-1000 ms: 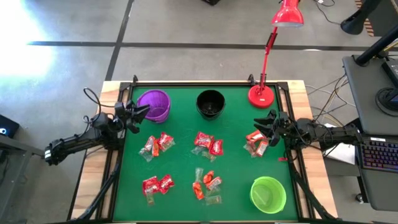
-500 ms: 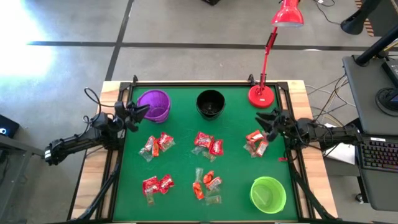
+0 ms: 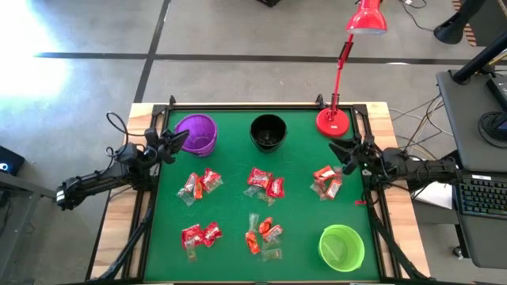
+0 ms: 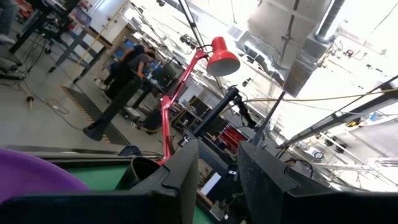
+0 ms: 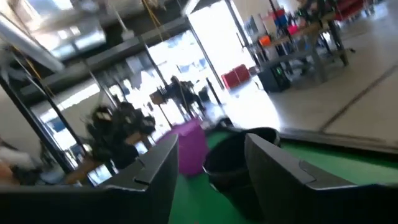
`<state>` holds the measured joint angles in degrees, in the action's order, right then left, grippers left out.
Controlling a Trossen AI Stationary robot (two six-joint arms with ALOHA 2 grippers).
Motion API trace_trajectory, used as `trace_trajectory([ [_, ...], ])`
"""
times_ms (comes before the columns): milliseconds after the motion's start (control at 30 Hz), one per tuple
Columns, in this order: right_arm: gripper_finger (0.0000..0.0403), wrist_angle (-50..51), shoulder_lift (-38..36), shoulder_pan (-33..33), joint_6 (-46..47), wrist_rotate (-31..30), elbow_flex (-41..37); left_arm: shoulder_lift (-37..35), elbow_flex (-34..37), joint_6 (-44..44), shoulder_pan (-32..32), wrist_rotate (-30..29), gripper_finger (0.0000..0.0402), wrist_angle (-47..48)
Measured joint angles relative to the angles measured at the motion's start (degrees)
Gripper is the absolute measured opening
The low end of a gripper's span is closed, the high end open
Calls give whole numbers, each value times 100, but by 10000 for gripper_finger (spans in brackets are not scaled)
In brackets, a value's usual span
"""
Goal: Sort candy
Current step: Put the red candy into the green bucket
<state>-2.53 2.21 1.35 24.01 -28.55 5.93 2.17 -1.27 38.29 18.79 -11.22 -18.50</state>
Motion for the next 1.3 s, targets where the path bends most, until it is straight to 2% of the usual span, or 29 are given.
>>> trace_trajectory([
  [200,220,225,595,-1,363,-170,473,11,1,-12,0,15,105,-266],
  [333,223,226,1114,-1,660,-283,922,11,1,-108,0,17,114,-628],
  [500,224,242,1916,-1,565,-287,1631,11,1,-388,0,30,113,-916],
  [700,224,640,2789,0,440,-81,2500,28,-17,-388,-1,799,103,-860],
  [833,224,1202,3301,0,844,12,2969,65,-622,-579,-2,1038,97,410],
  [967,224,1656,3756,1,1264,30,3378,316,-1757,-1069,-2,1067,95,2593],
  [1067,224,2294,4094,0,1690,44,3728,579,-2651,-1410,-2,1048,94,3789],
  [1200,224,3195,4503,1,2889,50,4197,881,-3635,-1856,-1,1032,94,4715],
  [1300,224,3866,4856,3,3359,240,4443,1031,-4136,-2193,0,968,94,5285],
])
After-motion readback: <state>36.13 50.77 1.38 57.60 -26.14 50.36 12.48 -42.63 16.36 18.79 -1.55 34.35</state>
